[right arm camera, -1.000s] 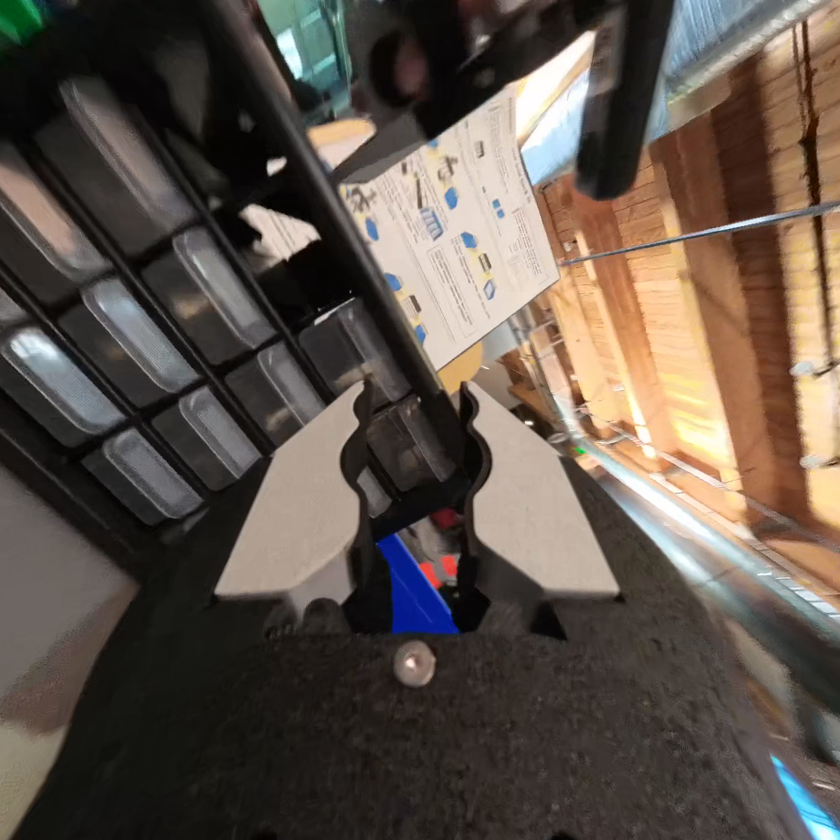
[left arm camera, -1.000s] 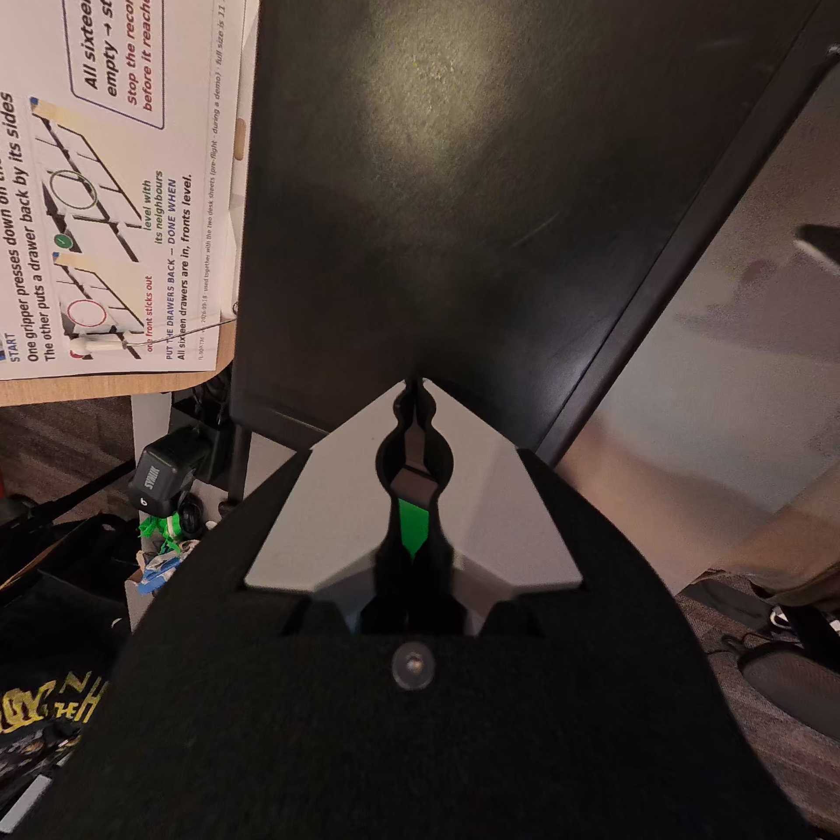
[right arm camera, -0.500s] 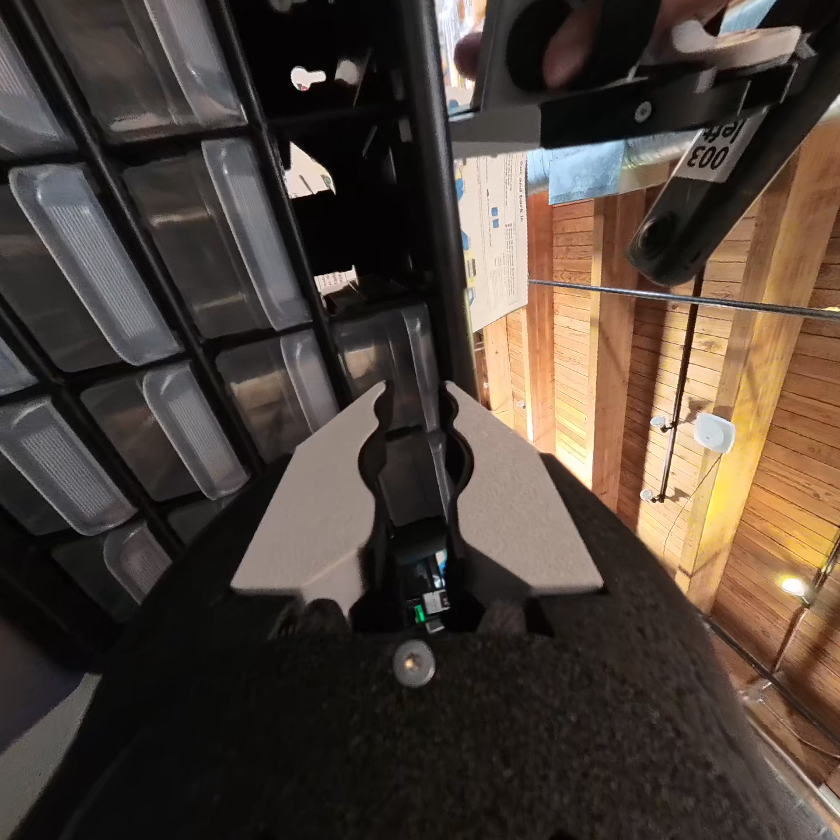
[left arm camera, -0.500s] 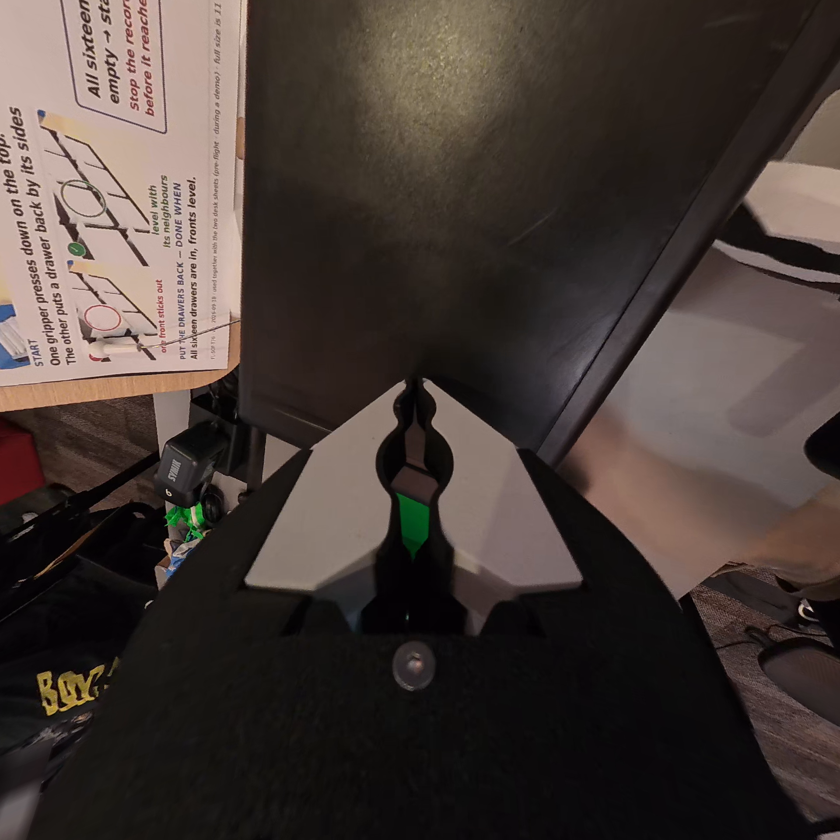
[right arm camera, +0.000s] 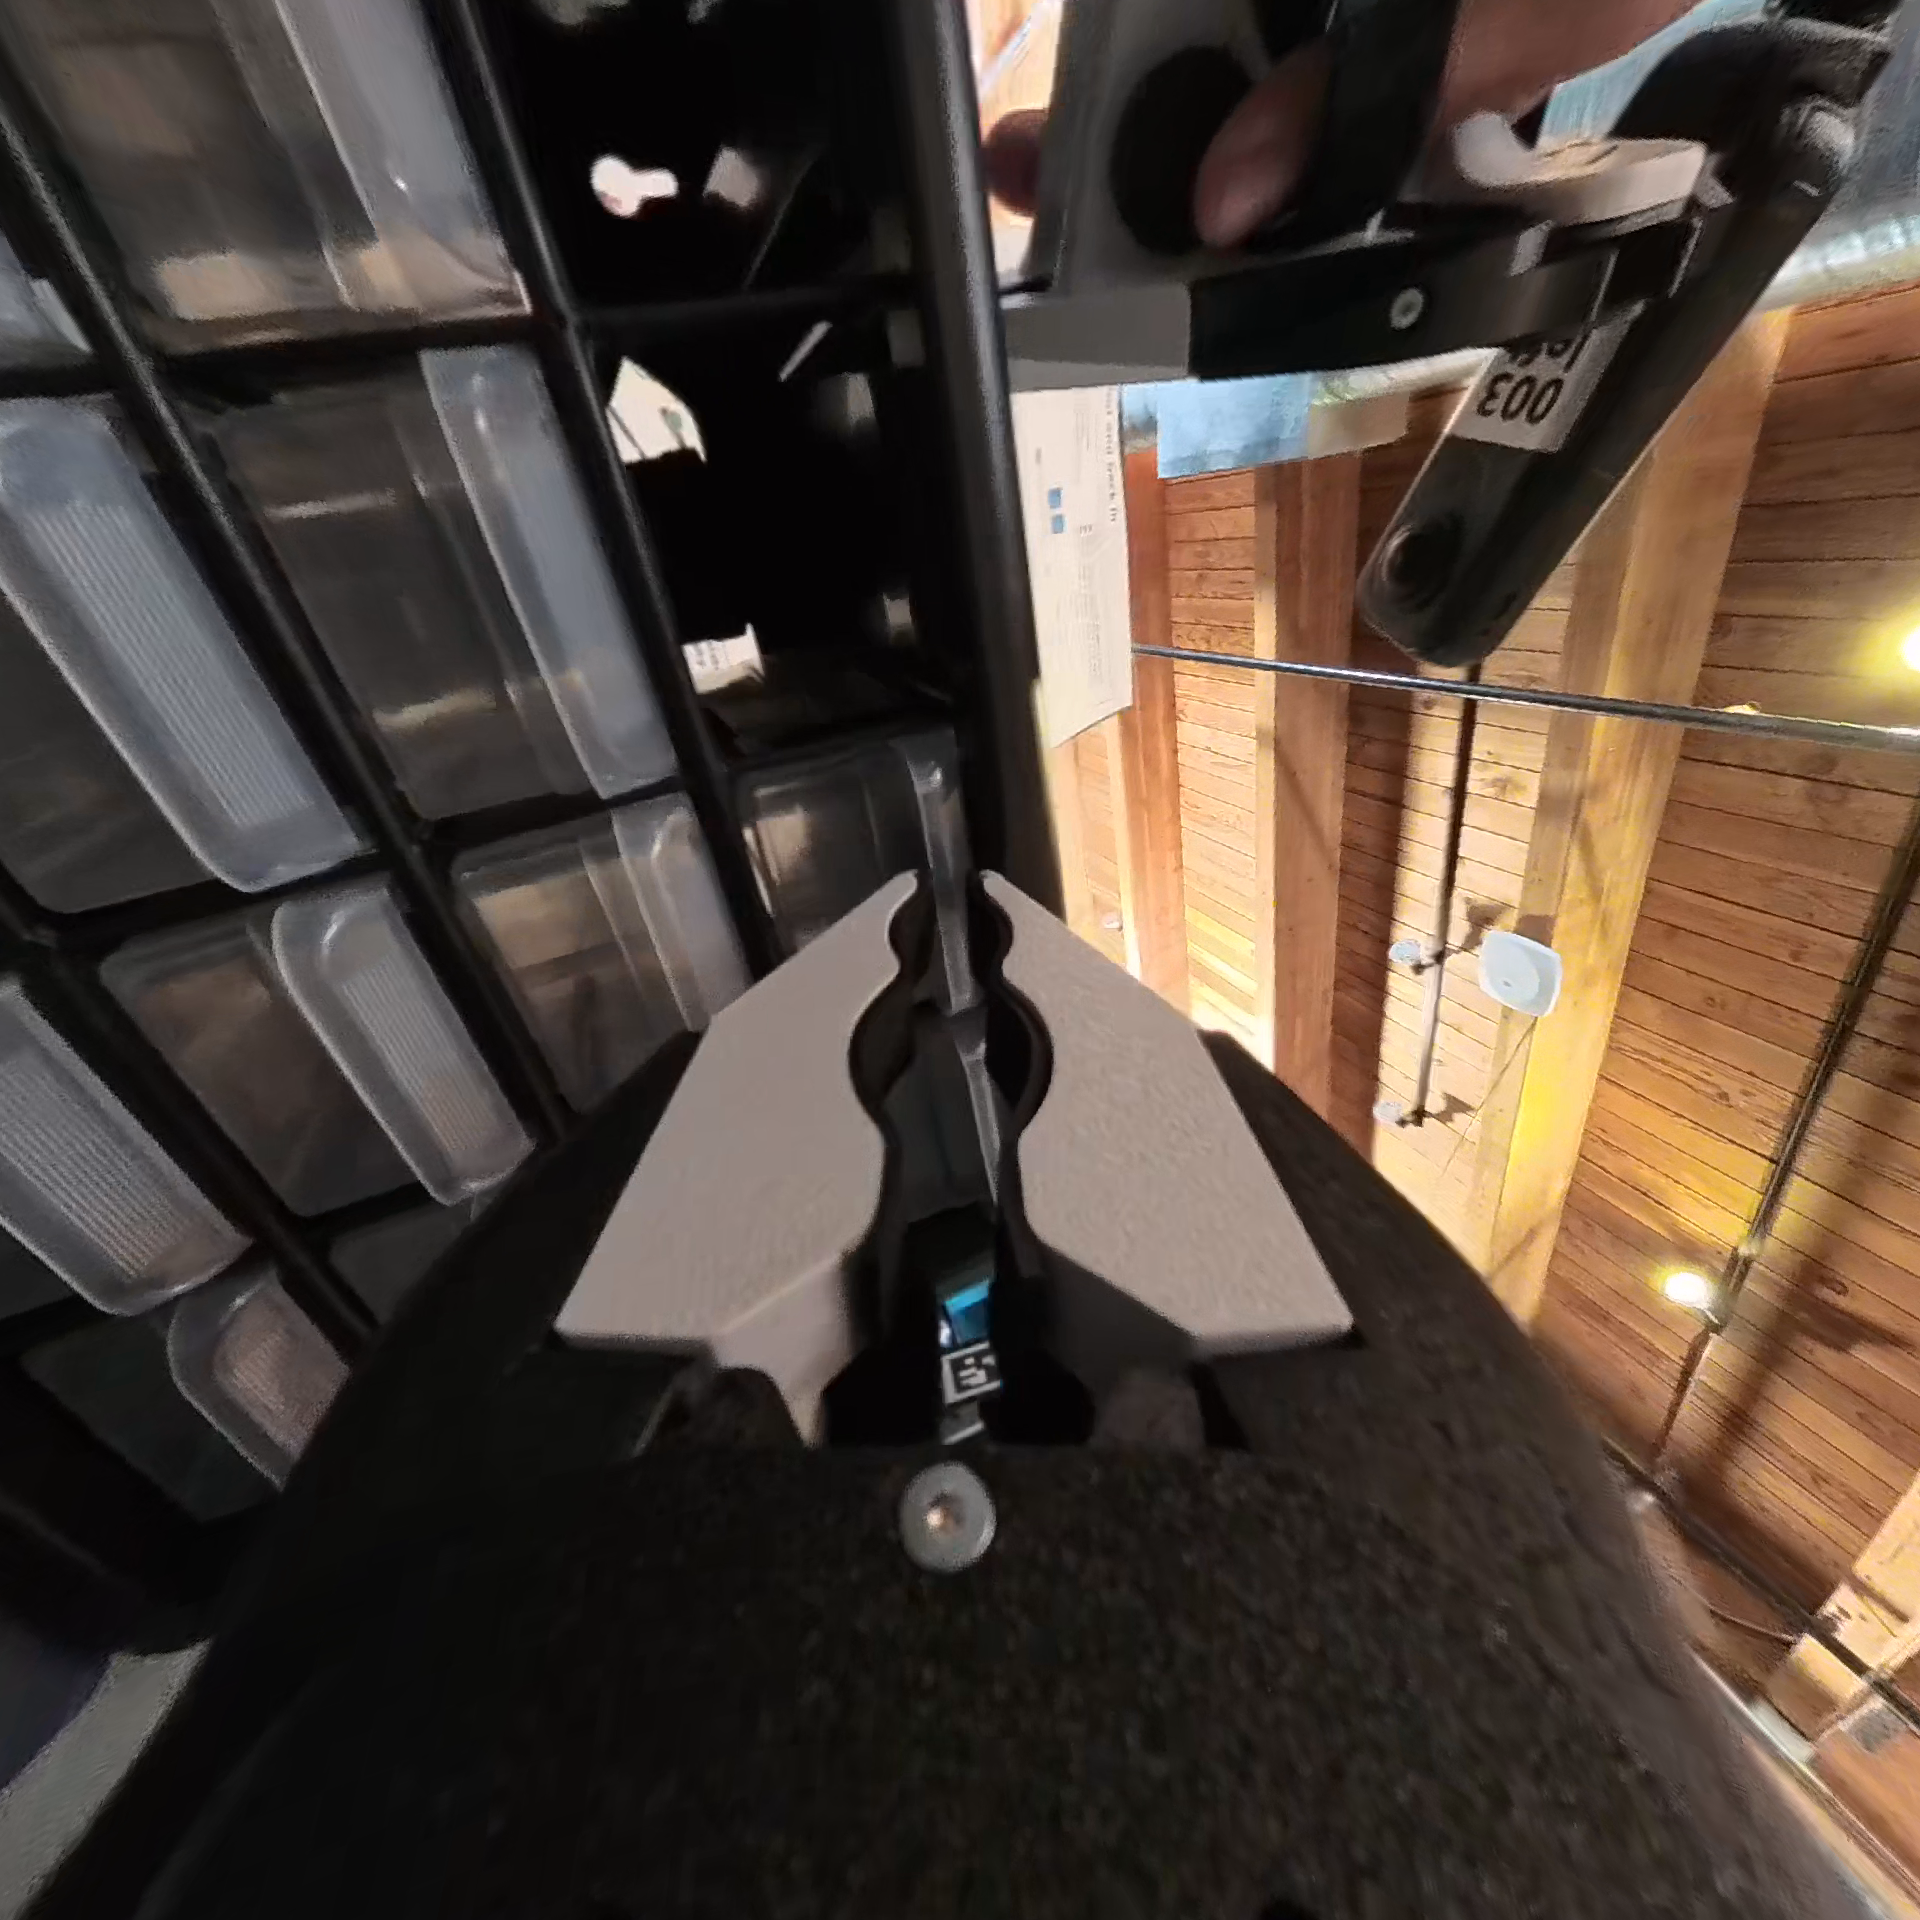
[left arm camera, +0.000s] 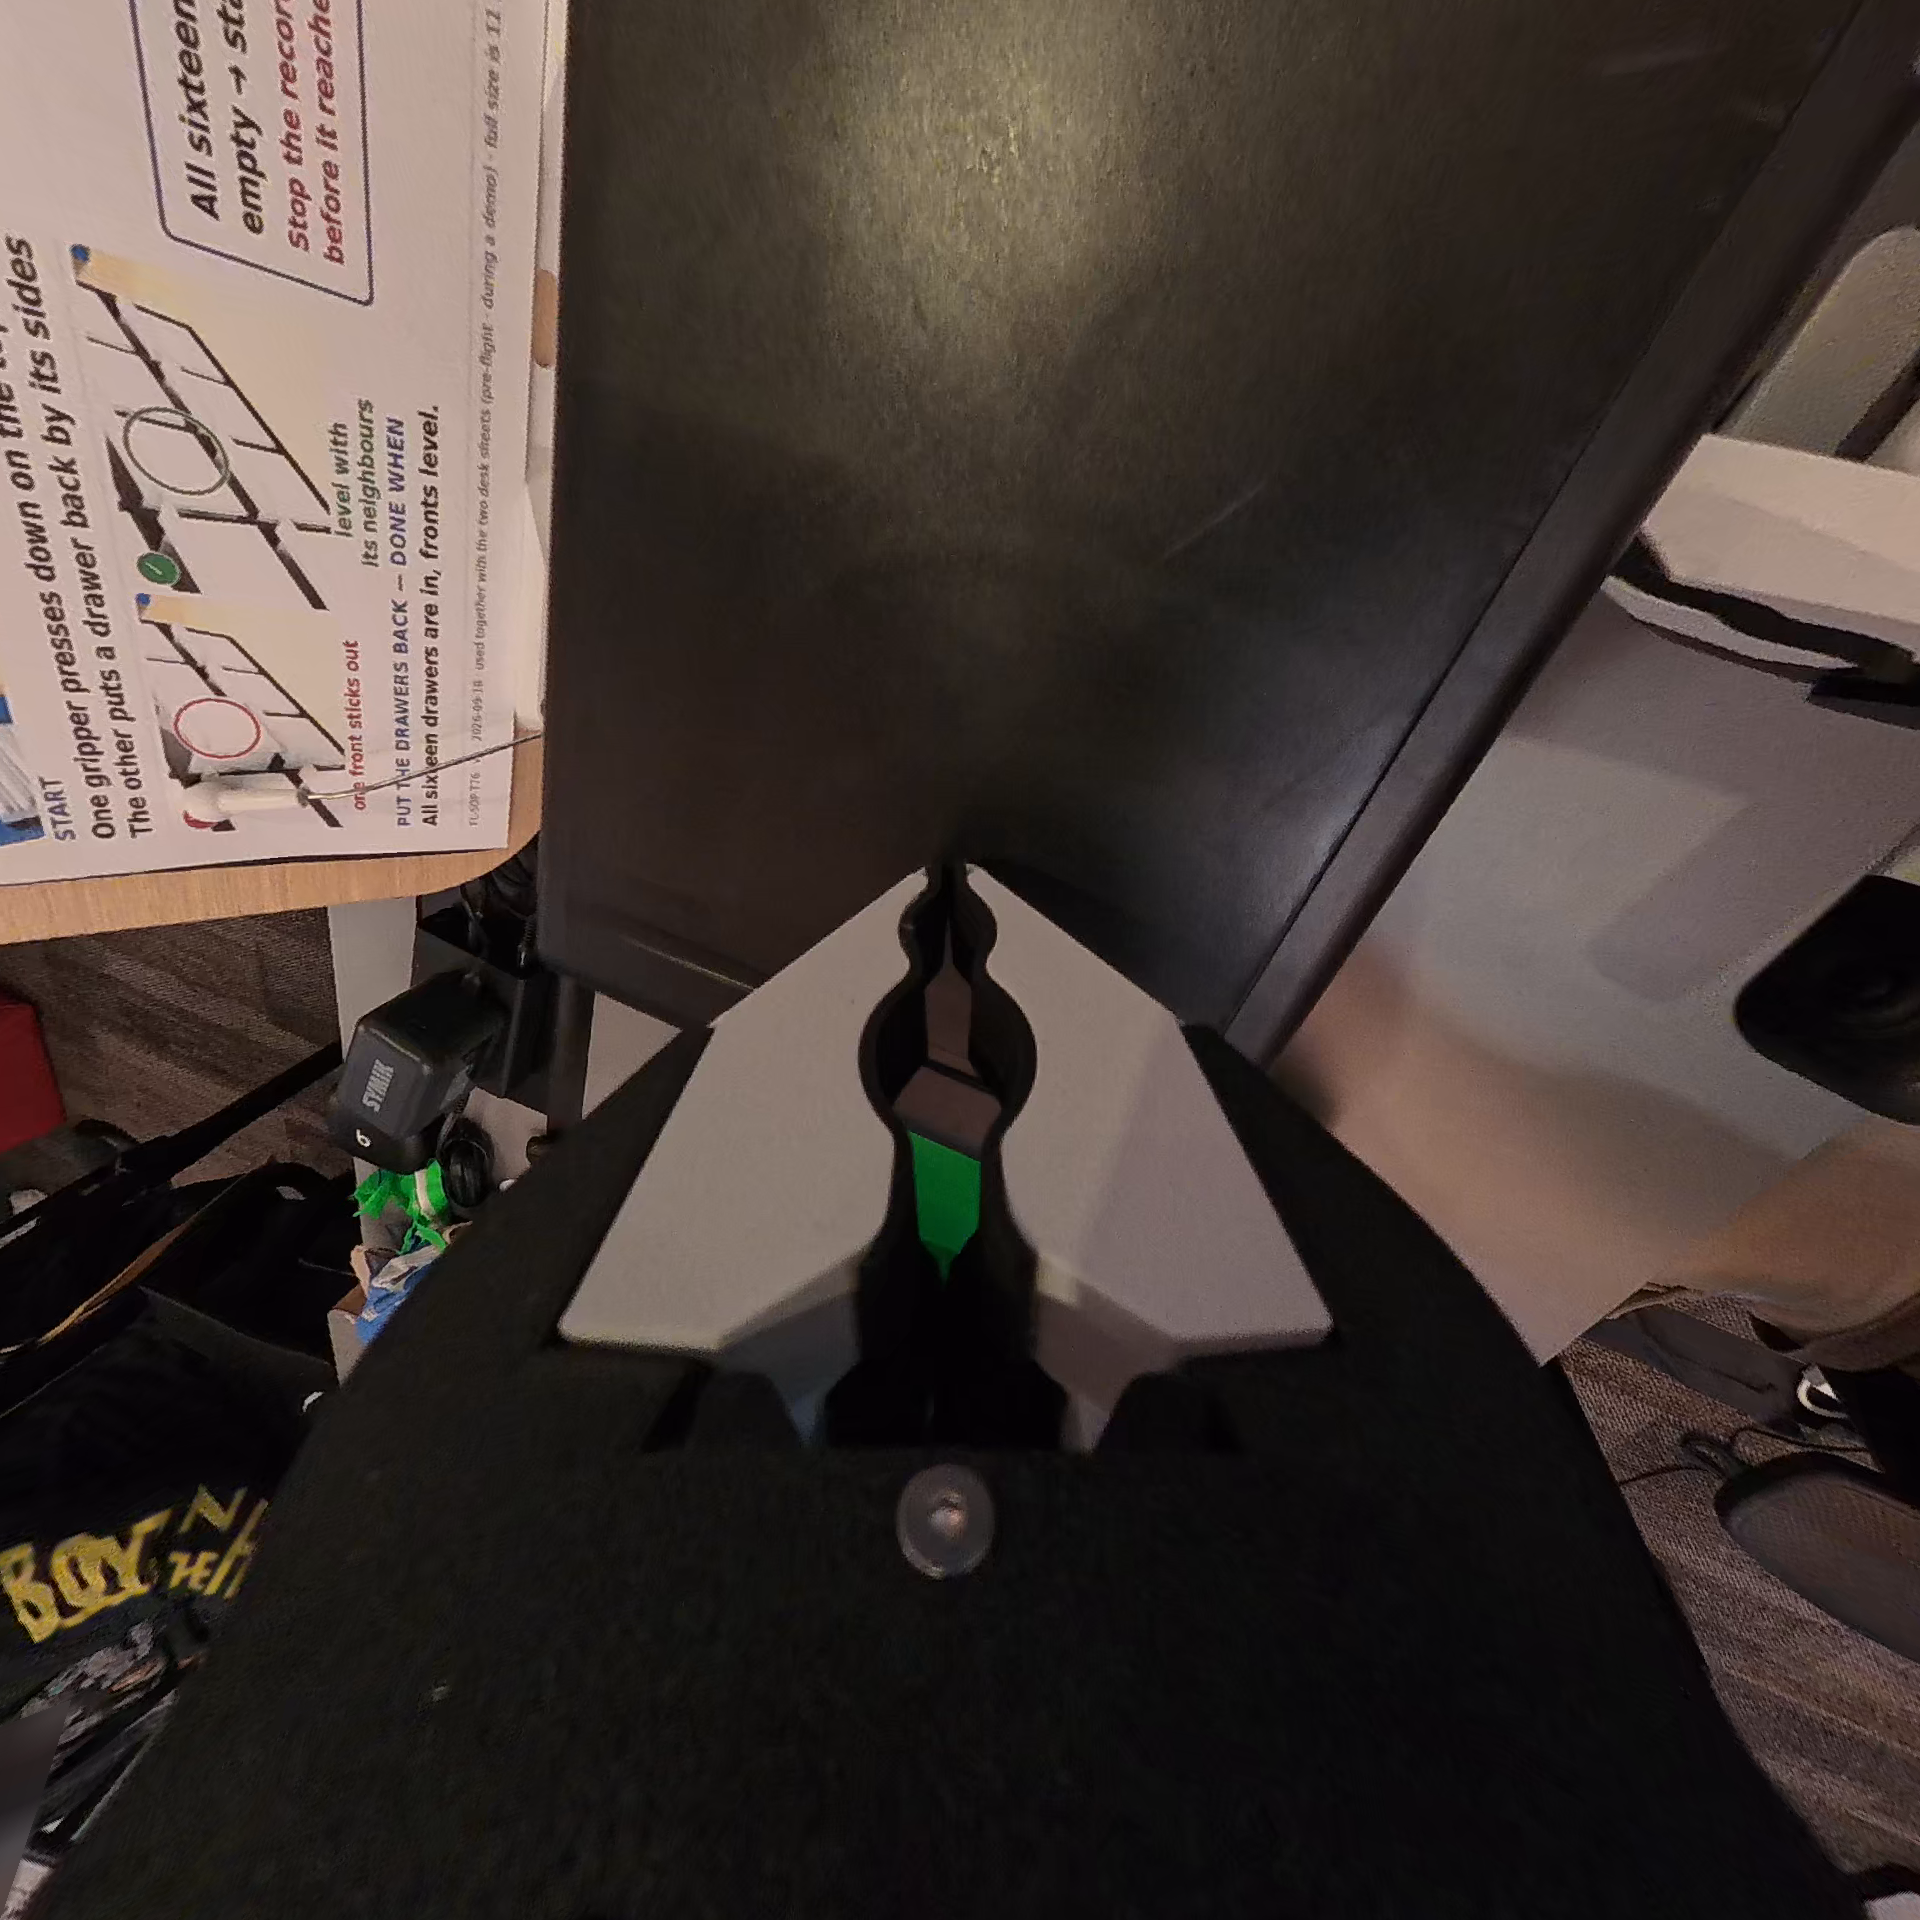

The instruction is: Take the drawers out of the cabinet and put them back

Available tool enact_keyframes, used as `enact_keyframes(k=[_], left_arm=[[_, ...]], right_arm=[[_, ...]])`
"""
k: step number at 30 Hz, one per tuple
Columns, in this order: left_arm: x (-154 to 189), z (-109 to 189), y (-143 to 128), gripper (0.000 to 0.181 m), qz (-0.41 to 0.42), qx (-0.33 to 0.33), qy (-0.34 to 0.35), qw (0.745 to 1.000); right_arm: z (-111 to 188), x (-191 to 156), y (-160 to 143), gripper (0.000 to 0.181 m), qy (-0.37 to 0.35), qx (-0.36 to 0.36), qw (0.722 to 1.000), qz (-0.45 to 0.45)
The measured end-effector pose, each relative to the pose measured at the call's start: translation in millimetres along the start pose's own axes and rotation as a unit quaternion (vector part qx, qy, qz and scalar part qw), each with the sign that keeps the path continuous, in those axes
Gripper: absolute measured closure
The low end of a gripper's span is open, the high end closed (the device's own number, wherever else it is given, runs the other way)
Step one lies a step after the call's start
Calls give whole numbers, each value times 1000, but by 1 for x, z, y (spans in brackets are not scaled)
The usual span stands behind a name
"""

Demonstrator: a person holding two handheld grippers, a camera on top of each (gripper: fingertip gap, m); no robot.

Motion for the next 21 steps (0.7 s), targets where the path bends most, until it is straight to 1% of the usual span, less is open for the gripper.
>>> enact_keyframes(k=[4, 8, 15, 21], left_arm=[[0, 0, 0, 181, -1, -5, 2, 1000], [0, 0, 1, 181, -4, -12, 5, 1000], [1, 0, 2, 181, -9, -23, 13, 1000], [1, 0, 1, 181, 4, -11, 8, 1000]], right_arm=[[5, 2, 0, 177, -5, 8, 1000, 11], [20, 7, 3, 178, -22, 16, 1000, 11], [57, 22, 14, 178, -42, 21, 999, 7], [91, 36, 22, 178, -64, 24, 998, 12]])
Point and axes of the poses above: each gripper's, where its closed fingertips meet, z back along the fingers, y out of its top, x = y × z across the jaws, the point moved 4 cm from there along z, back along the fingers, and after that the axes turned 10 degrees about x, right-handed, at the moved point
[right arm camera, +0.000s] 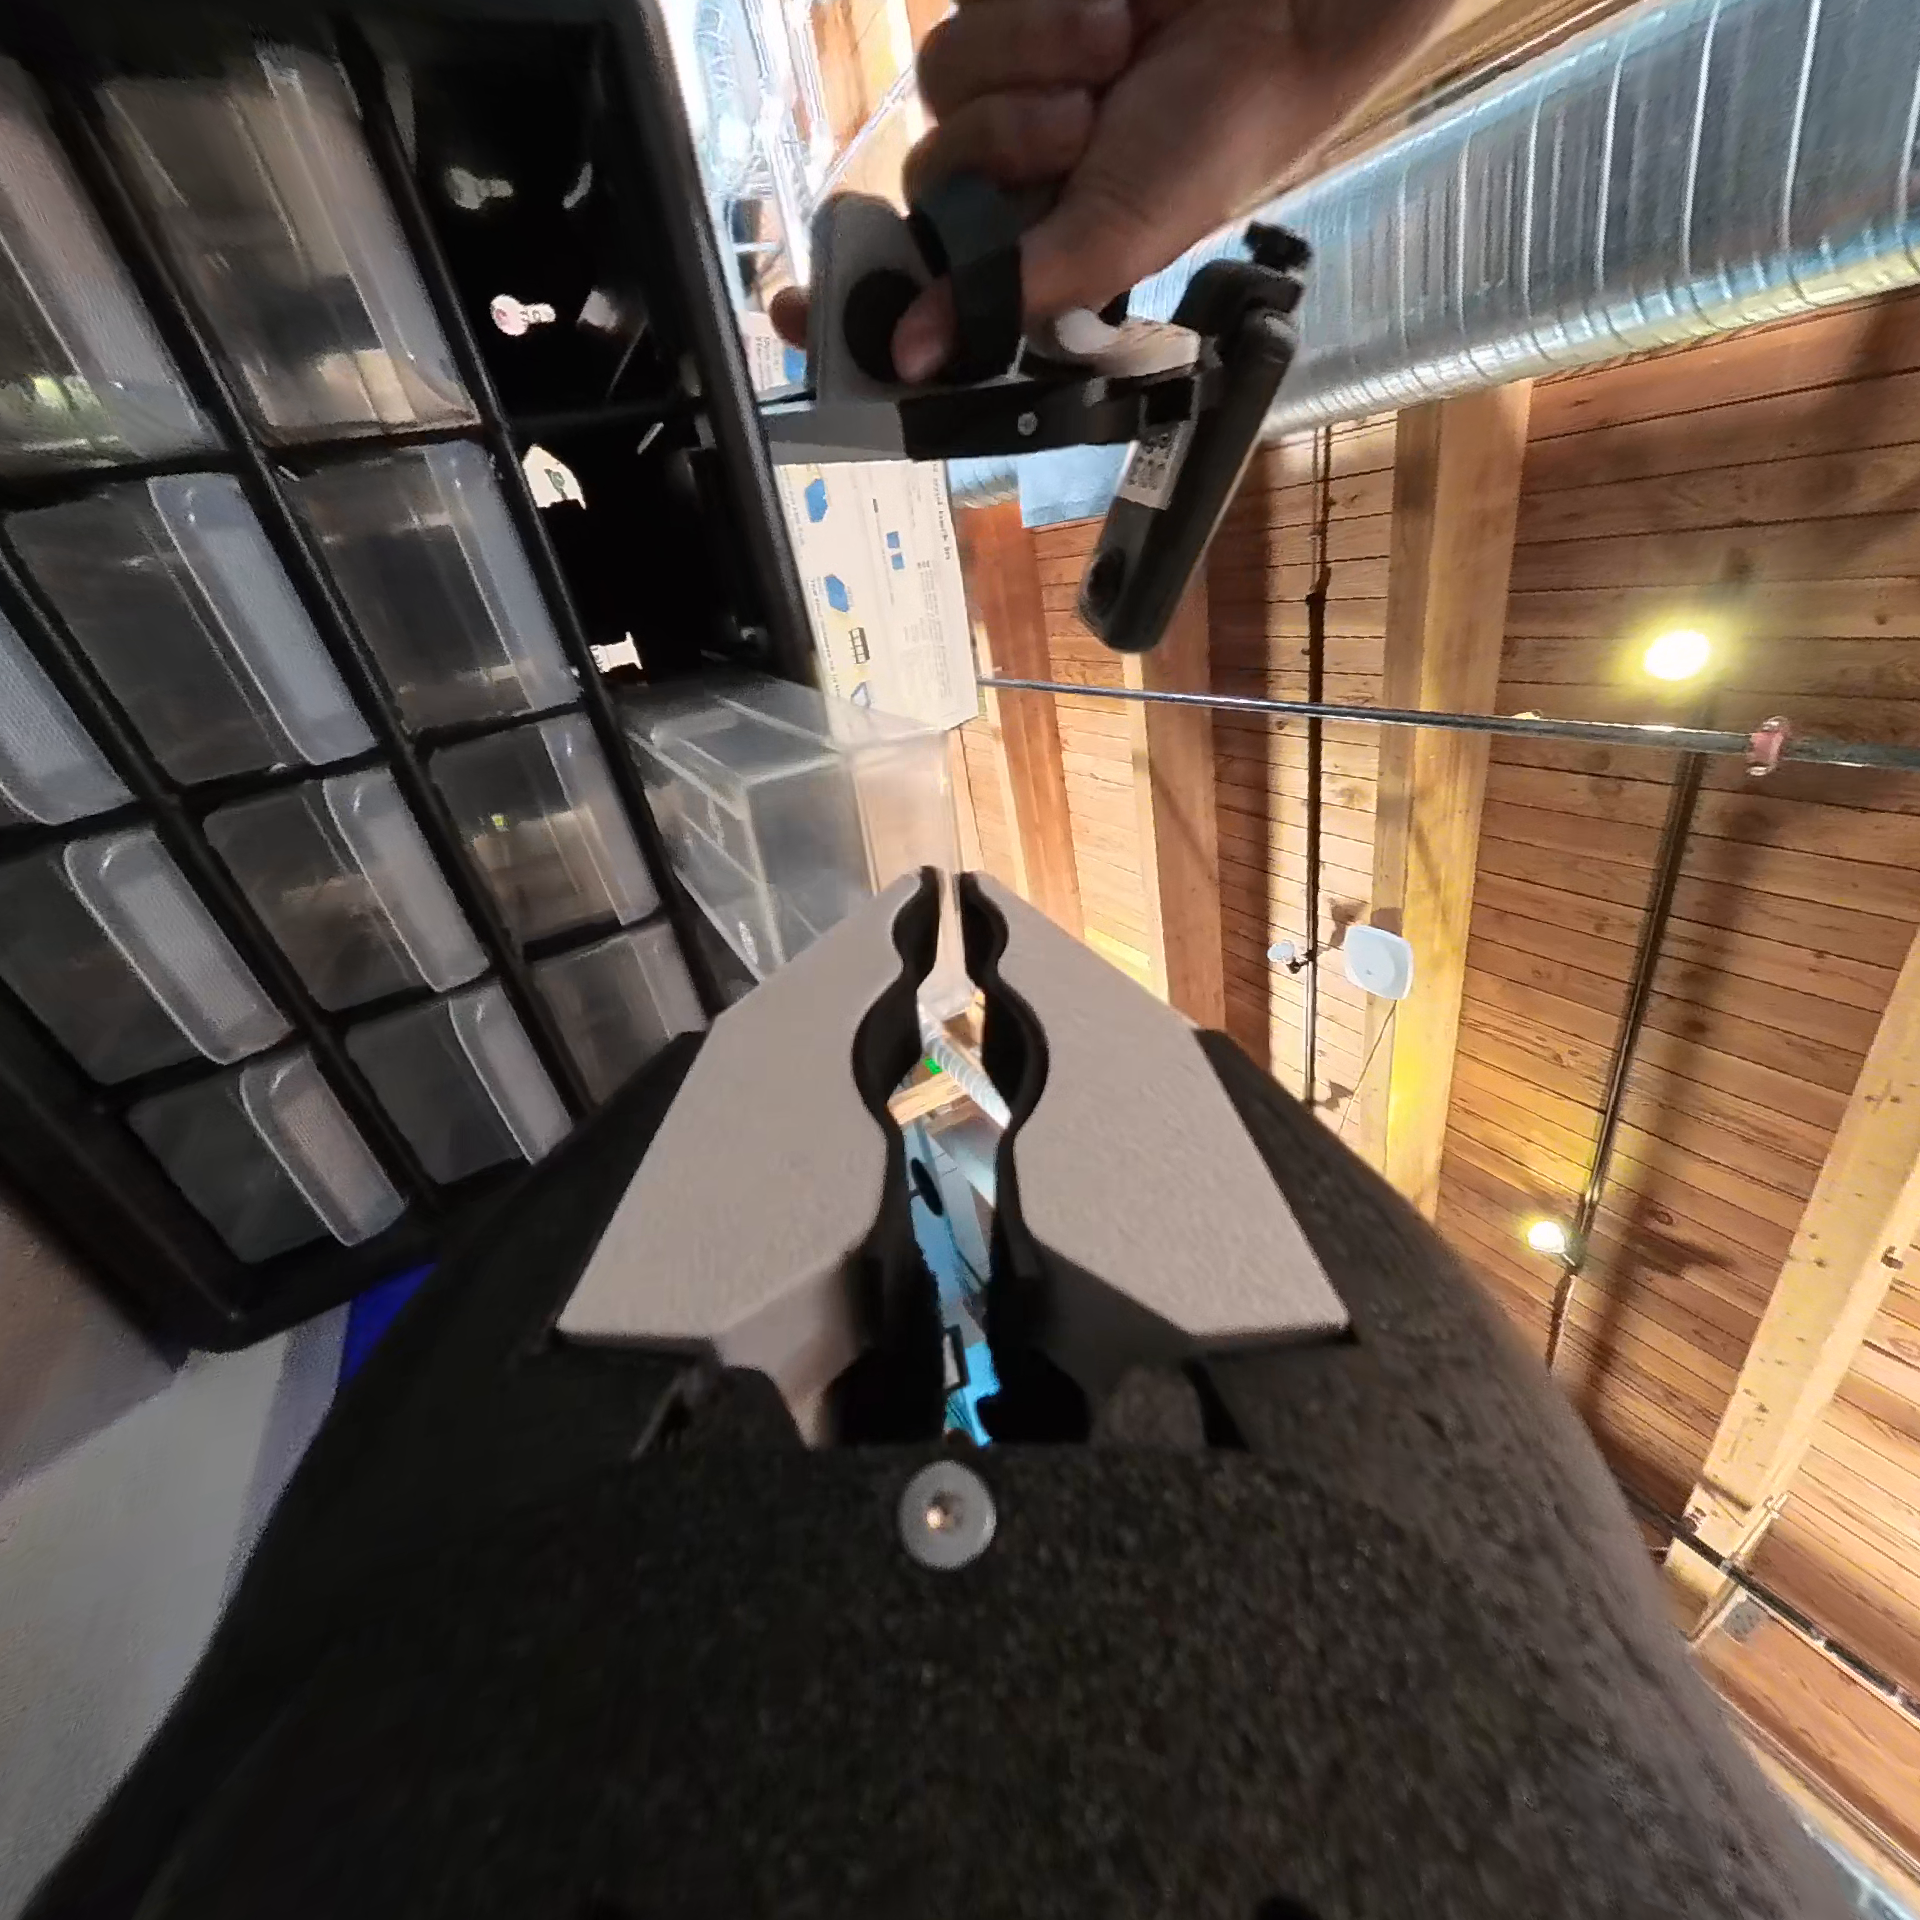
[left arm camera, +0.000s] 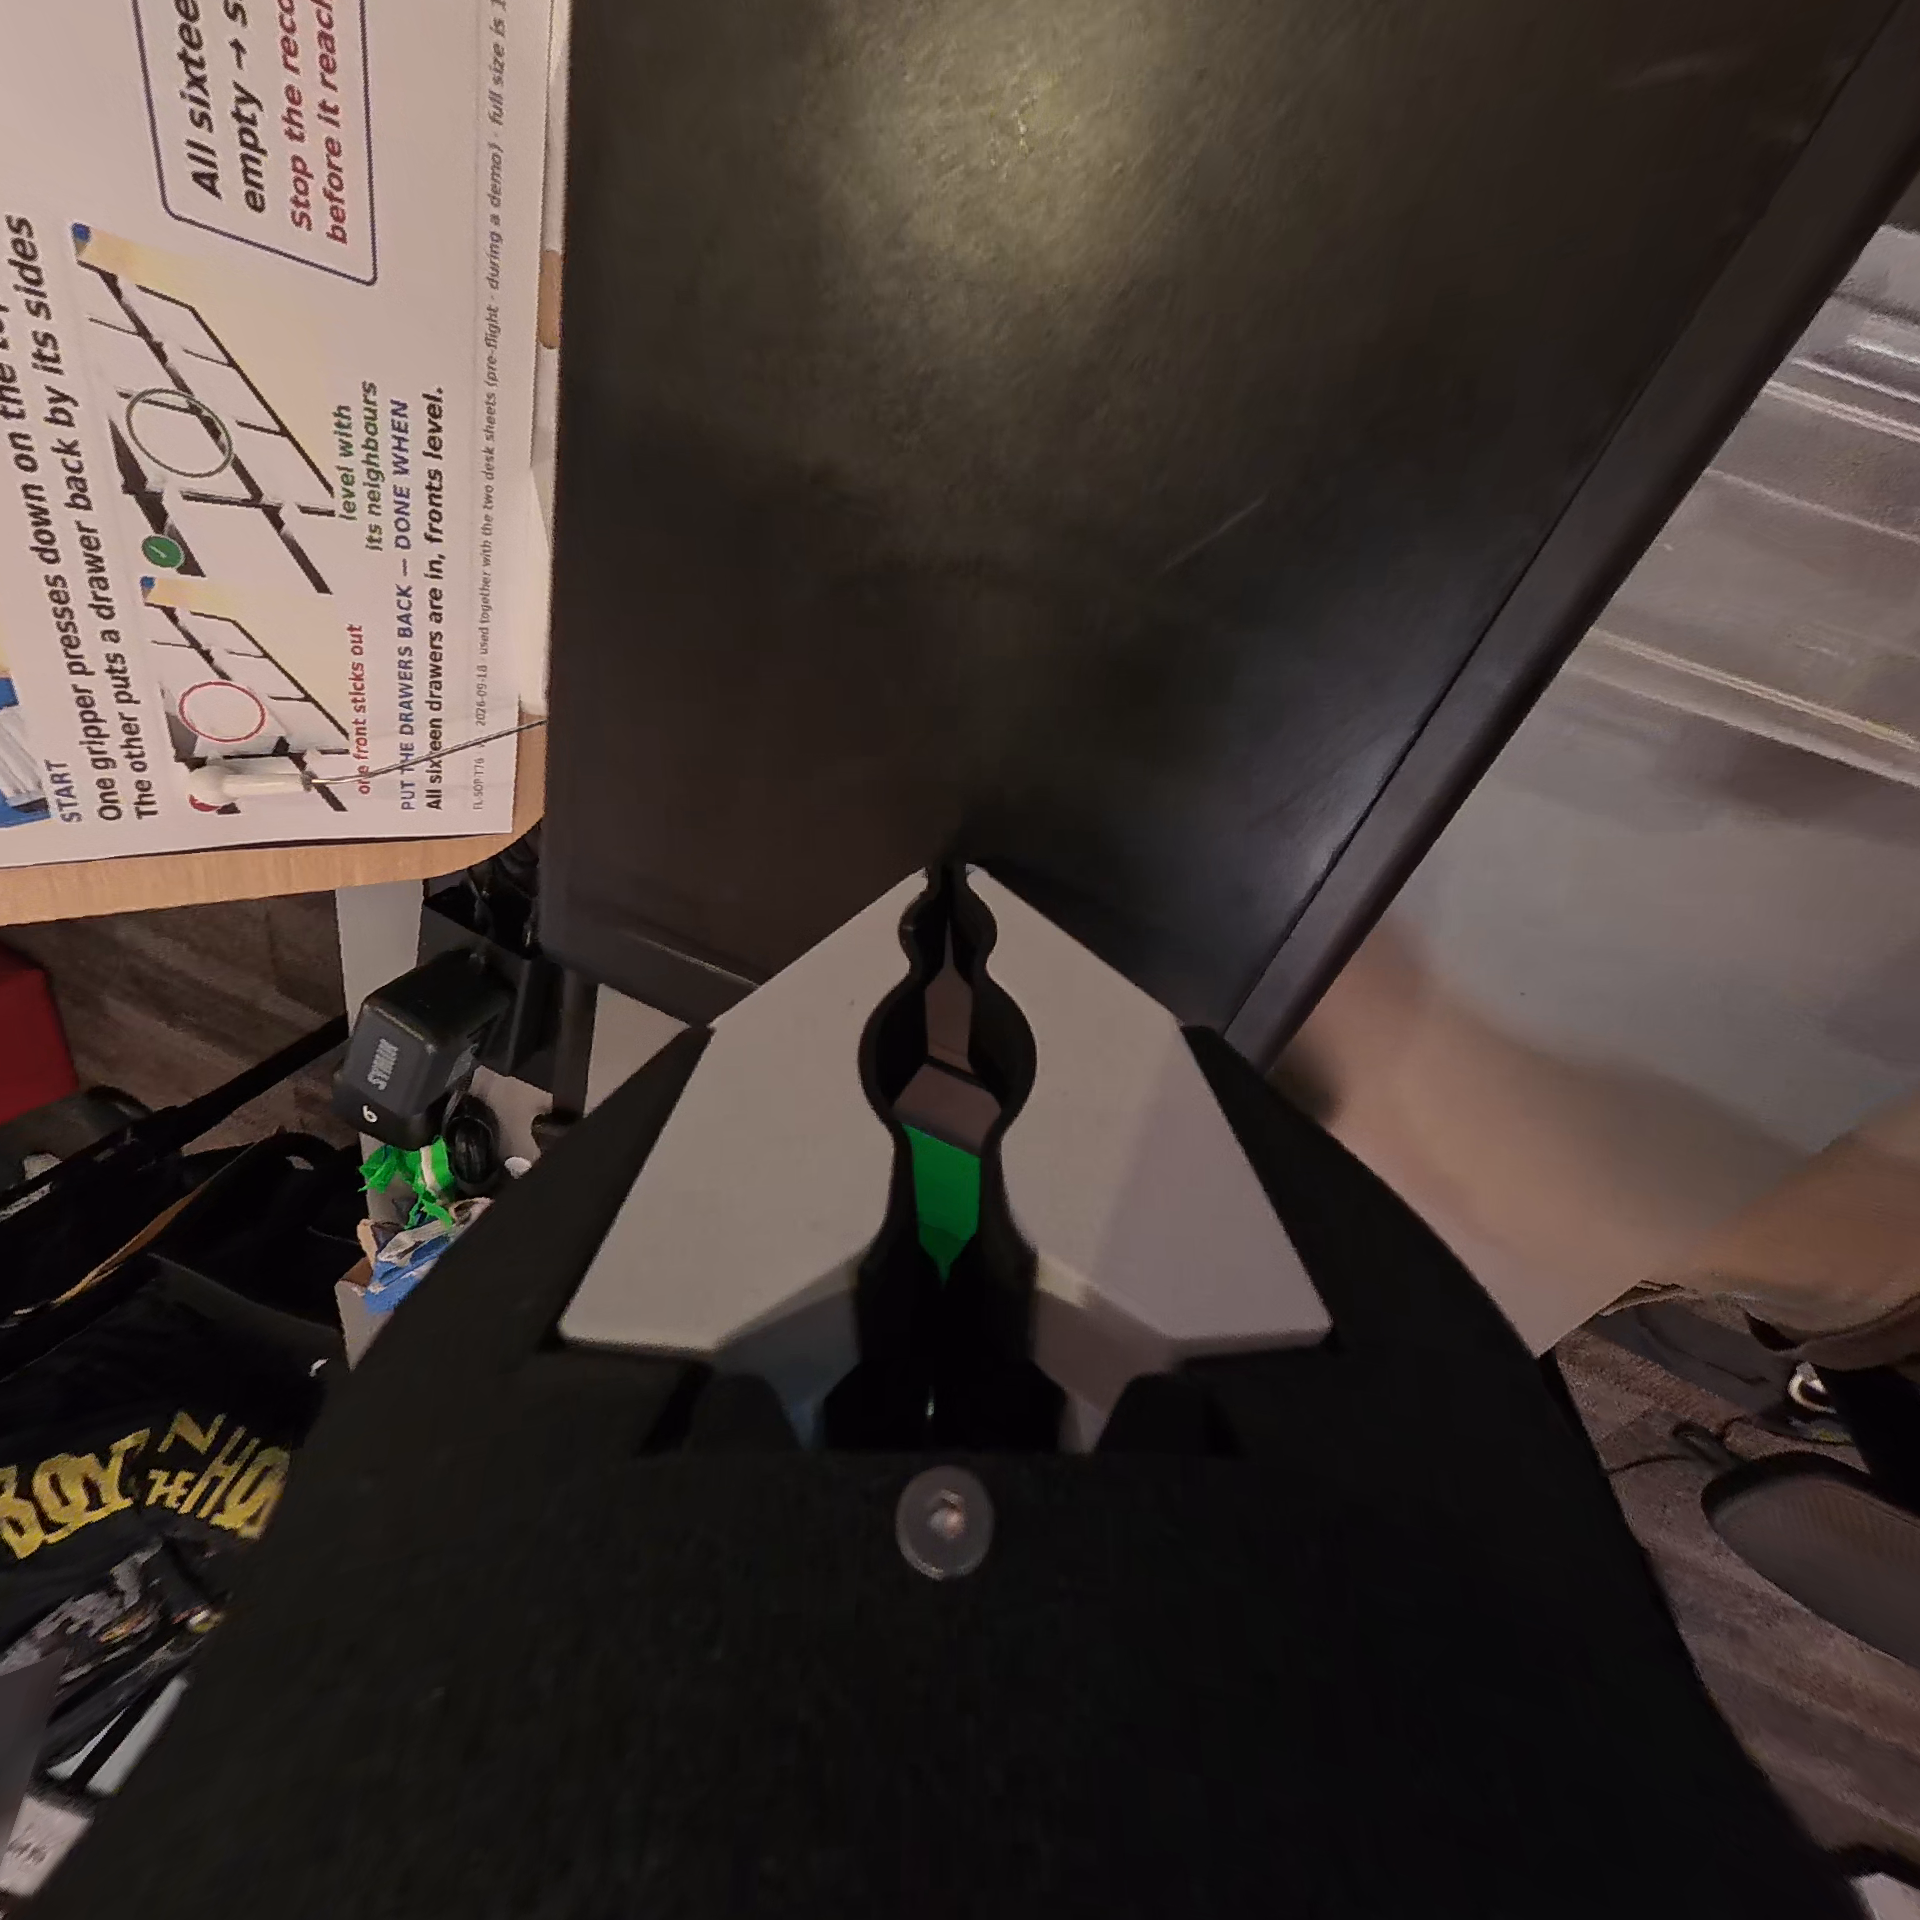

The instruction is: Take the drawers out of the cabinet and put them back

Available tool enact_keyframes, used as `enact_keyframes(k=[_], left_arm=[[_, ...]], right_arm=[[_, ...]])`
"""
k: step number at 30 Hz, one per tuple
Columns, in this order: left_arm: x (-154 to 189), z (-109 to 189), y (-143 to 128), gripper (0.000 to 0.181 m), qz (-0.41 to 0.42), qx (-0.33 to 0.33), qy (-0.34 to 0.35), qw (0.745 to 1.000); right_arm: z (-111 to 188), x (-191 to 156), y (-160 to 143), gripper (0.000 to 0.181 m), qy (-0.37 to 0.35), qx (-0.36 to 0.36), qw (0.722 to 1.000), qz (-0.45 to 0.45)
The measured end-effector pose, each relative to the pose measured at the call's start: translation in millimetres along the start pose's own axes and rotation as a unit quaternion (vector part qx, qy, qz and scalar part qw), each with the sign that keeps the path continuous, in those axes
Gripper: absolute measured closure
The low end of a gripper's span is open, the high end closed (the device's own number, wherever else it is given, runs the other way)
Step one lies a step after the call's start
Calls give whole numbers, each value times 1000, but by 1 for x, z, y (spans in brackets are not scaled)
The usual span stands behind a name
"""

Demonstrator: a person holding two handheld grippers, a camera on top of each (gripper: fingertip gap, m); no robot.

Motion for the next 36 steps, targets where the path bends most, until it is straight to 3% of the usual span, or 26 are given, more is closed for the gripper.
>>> enact_keyframes(k=[11, 16, 24, 29, 32, 36], left_arm=[[-1, 1, -2, 181, 18, 22, -17, 999], [-1, 1, -1, 181, 14, 22, -13, 1000], [-2, 1, -2, 181, 21, 33, -22, 999], [-1, 1, -2, 181, 19, 32, -21, 999], [-1, 0, -1, 181, 10, 18, -18, 1000], [0, 0, 0, 181, -2, 1, -1, 1000]], right_arm=[[25, 21, 8, 179, 7, -5, 1000, 5], [21, 18, 15, 179, 2, 21, 999, 30], [14, 49, 20, 180, 19, 27, 999, 3], [42, 16, 41, 180, 144, 157, 974, -84], [35, 9, 52, 180, 194, 216, 948, -129], [52, 5, 61, 180, 269, 287, 916, -83]])
Point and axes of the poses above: each gripper's, where its closed fingertips meet, z back along the fingers, y out of its top, x = y × z across the jaws, the point moved 4 cm from there along z, back along the fingers, and after that the axes turned 10 degrees about x, right-handed, at the moved point
